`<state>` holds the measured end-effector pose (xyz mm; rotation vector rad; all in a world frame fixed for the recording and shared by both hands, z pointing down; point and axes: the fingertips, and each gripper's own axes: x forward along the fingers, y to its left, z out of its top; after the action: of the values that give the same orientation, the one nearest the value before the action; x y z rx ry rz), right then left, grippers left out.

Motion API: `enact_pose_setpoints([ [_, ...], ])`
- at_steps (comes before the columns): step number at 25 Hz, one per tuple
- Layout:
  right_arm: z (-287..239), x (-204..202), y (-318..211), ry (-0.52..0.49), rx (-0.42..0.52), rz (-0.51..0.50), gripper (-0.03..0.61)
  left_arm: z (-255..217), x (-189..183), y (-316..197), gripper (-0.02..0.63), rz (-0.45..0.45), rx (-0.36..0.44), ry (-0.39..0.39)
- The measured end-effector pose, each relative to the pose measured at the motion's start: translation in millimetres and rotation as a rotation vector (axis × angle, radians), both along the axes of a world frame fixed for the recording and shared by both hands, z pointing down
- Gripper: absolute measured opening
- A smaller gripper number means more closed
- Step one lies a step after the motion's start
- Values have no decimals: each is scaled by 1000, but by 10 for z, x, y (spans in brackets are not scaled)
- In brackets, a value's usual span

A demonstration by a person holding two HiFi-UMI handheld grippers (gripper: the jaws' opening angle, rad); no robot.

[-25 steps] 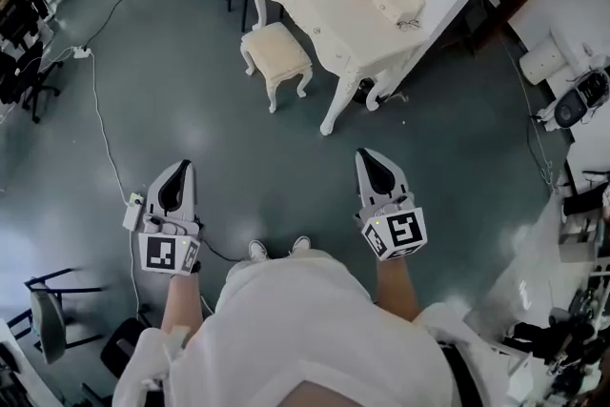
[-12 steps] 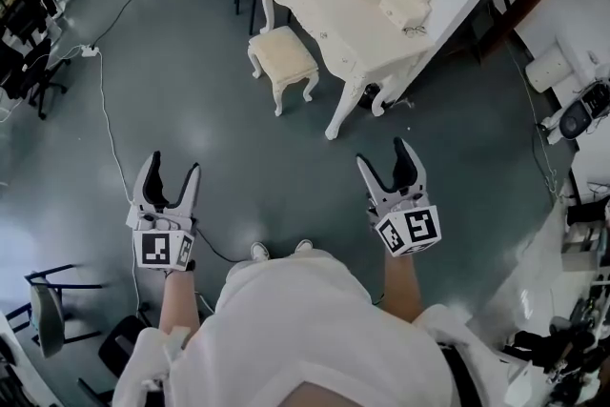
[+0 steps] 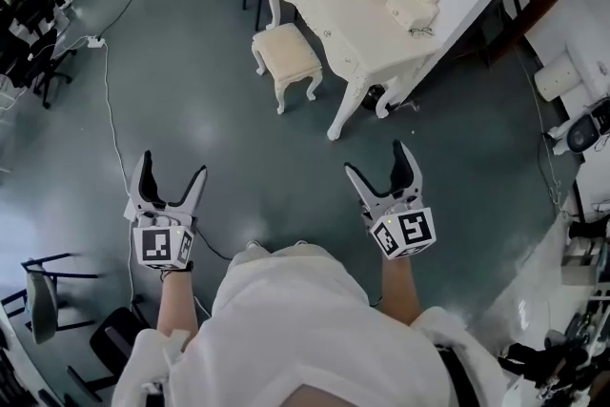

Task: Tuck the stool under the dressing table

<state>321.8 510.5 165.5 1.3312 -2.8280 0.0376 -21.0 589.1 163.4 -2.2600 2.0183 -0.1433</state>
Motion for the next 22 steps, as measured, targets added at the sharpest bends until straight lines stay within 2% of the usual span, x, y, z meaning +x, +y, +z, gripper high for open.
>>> enact_pose_setpoints([
  [7,186,-103,-180,-29,-45,-63,446,234,31,-38,474,-32,-59,17],
  [11,238,-214,-486,-8,-46,-94,431,319,25,-353,474,-25,-71,25],
  [17,393,-609,-1260,13,-57,-76,422,570,-383,-1048,474,-36,-94,24],
  [22,548,-1266,-2350,34,-69,-48,423,878,-923,-2163,474,21,-127,6],
])
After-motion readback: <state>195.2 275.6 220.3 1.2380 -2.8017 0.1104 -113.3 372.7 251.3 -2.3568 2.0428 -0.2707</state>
